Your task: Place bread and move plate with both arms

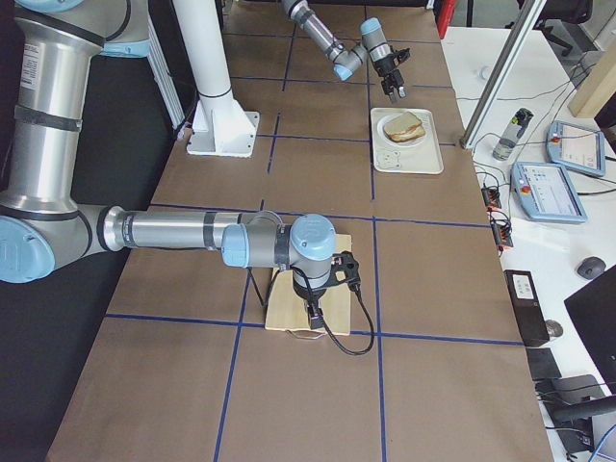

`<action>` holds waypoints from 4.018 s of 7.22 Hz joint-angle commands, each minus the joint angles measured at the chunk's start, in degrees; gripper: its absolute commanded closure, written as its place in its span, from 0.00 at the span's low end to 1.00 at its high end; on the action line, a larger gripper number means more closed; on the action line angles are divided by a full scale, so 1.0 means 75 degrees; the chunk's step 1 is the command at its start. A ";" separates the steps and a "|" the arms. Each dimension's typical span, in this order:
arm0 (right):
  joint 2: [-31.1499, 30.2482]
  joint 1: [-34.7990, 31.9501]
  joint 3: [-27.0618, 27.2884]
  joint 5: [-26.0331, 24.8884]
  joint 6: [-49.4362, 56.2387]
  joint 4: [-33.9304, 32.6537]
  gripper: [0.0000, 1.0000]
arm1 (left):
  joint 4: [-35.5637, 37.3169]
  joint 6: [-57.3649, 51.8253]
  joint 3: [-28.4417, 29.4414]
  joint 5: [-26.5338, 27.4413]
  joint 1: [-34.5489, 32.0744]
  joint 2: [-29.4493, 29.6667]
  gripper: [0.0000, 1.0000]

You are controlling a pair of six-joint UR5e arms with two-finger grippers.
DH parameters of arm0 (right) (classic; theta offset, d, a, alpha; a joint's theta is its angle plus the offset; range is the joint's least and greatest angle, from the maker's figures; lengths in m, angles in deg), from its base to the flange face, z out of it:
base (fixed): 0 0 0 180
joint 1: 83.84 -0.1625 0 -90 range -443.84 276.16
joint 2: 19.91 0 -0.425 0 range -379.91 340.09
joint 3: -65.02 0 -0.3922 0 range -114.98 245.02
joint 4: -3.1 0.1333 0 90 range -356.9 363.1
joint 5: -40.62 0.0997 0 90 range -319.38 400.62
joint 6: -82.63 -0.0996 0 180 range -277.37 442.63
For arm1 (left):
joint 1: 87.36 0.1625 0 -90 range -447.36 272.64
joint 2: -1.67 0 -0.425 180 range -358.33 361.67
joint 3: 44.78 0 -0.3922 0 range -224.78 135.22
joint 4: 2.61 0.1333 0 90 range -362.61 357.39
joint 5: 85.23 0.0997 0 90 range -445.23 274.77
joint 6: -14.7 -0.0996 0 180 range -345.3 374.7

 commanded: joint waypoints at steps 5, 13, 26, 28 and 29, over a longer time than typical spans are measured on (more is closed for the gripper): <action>0.0012 0.0000 -0.0001 -0.0003 0.0000 0.0001 0.00 | 0.6159 -0.5972 -0.3585 -0.2758 -0.2130 -0.2084 0.00; -0.0023 0.0000 -0.0001 0.0021 0.0000 0.0001 0.00 | 1.0612 -1.4896 -0.5028 -0.2839 -0.5691 -0.5995 0.00; -0.0070 0.0023 -0.0200 0.0021 0.0012 0.0001 0.00 | 1.1198 -1.3700 -0.6168 -0.3062 -0.5672 -0.6893 0.00; -0.0070 0.0035 -0.0212 0.0032 0.0012 0.0001 0.00 | 1.1198 -1.3689 -0.6180 -0.3062 -0.5661 -0.6916 0.00; -0.0070 0.0035 -0.0212 0.0032 0.0012 0.0001 0.00 | 1.1198 -1.3689 -0.6180 -0.3074 -0.5661 -0.6916 0.00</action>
